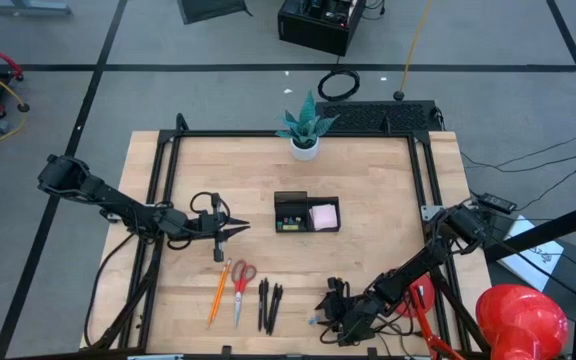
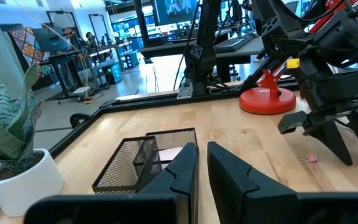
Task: Pick and place office supplies into organizer
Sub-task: Put the blue binder clip into the black desk organizer
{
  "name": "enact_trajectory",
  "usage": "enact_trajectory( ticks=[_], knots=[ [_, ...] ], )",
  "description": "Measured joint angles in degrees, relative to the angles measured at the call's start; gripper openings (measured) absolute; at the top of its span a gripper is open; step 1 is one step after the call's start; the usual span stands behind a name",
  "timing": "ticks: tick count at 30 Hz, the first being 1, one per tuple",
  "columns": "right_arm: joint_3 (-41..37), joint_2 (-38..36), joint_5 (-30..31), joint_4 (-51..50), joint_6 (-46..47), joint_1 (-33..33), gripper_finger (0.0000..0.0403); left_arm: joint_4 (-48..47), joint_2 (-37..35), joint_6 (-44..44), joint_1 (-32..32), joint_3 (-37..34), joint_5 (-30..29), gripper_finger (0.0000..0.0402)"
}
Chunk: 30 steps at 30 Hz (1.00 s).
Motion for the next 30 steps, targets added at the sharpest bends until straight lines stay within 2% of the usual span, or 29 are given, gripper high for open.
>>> enact_trajectory(
  ticks=[18,30],
  knots=[
    [-0.07,0.09,1.23,-0.15,-4.55,-1.34,0.0168,-0.01,0.00,0.02,0.00,0.00,0.17,0.0047],
    [-0.07,0.09,-1.49,-0.26,-4.59,-1.38,0.0090,-0.03,0.00,0.09,0.00,0.00,0.13,0.0047]
  ],
)
